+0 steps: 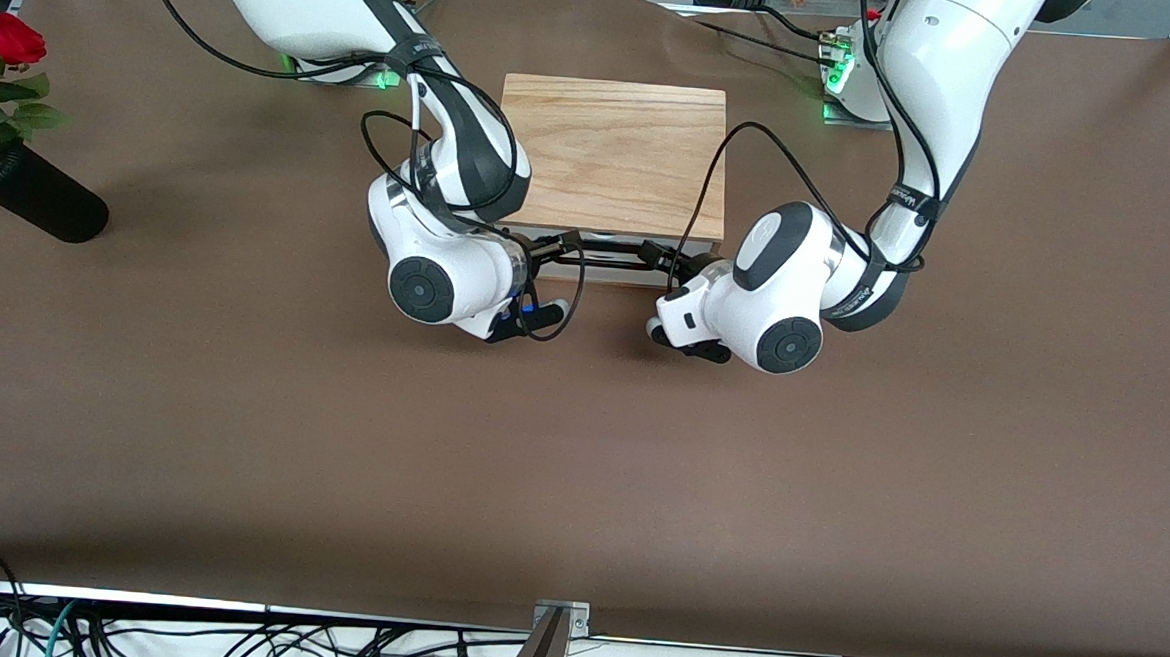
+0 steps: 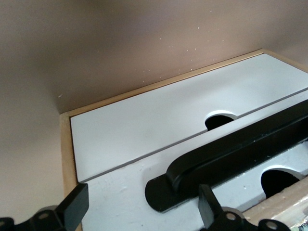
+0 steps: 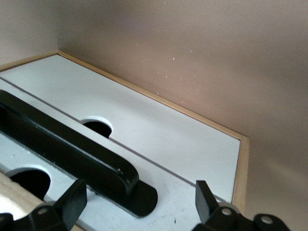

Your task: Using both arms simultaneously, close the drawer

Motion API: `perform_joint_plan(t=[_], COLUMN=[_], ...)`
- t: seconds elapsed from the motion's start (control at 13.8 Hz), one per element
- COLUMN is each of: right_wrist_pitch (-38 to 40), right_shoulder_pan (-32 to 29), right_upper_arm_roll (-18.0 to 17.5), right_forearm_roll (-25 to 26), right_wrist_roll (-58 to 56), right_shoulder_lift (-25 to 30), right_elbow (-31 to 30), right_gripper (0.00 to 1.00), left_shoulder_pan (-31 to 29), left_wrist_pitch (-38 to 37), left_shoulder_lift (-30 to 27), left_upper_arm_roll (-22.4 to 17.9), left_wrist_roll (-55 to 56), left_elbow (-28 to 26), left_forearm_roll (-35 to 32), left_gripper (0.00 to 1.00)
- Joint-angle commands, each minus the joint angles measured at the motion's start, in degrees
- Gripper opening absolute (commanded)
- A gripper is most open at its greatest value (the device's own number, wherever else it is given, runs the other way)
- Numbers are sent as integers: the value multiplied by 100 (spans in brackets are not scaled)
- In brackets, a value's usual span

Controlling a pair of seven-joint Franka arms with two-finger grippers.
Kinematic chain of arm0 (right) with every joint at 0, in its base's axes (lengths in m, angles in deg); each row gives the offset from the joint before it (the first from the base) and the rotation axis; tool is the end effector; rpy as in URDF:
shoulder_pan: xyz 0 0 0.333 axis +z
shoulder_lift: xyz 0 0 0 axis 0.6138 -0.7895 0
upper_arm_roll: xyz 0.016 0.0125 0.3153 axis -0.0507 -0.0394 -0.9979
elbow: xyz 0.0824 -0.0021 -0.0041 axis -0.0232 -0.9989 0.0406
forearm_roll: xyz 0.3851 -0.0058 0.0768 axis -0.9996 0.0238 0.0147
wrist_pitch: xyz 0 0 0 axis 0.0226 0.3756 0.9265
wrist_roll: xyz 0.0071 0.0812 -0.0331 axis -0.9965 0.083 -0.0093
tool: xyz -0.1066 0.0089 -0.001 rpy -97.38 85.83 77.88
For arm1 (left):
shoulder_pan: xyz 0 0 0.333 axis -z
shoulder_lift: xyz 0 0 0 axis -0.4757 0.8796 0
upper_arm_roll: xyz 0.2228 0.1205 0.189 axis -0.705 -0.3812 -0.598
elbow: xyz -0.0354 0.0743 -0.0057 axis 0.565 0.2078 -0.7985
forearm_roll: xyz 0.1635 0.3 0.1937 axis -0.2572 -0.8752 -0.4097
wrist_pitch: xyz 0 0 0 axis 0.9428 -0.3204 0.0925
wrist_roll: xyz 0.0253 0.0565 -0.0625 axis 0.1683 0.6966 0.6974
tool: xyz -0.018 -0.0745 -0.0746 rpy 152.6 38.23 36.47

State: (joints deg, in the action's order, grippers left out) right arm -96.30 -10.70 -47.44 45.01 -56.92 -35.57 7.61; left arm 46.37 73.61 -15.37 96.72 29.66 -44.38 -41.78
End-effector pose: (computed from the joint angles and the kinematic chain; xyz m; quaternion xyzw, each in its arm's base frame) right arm 0.5516 0.4162 0.2916 -0.9412 -0.1553 0.2430 0.1758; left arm 0.5618 -0.3452 0.2772 0.9259 -0.1138 -0.3106 0.1825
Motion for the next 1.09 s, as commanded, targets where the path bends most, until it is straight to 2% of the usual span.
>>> perform_joint_plan(t=[0.0, 0.14, 0.29, 0.43, 0.58, 0.65, 0.8, 1.01], right_wrist_pitch=[31, -127, -215, -452, -716, -734, -673, -271], right_shoulder_pan=[-9, -18, -88, -106, -115, -115, -132, -159], right_upper_arm_roll=[-8, 1, 71, 404, 694, 878, 1317, 1985], right_forearm_roll=[-70, -62, 35, 350, 998, 1280, 1406, 1432], right_wrist_roll=[-16, -25, 10, 10, -25, -112, -445, -430], right_shoulder_lift=[32, 41, 41, 67, 85, 85, 111, 374], right_elbow=[-4, 153, 618, 970, 1208, 1375, 1552, 1543], right_gripper=[100, 100, 100, 100, 100, 100, 100, 100], left_shoulder_pan=[-47, -152, -485, -819, -1214, -1390, -1436, -1436], left_wrist_pitch=[-333, -491, -527, -527, -536, -536, -536, -536], left_shoulder_lift=[-212, -353, -564, -757, -898, -942, -1169, -1390], left_upper_arm_roll=[-41, -84, -76, -84, -111, -67, -110, -120], left_wrist_roll=[-46, -37, -54, -72, -107, -125, -99, -99], left_elbow=[176, 343, 554, 581, 581, 598, 590, 599], left_forearm_roll=[72, 45, 27, 19, -129, -401, -814, -2314], left_gripper=[100, 100, 100, 100, 100, 100, 100, 100])
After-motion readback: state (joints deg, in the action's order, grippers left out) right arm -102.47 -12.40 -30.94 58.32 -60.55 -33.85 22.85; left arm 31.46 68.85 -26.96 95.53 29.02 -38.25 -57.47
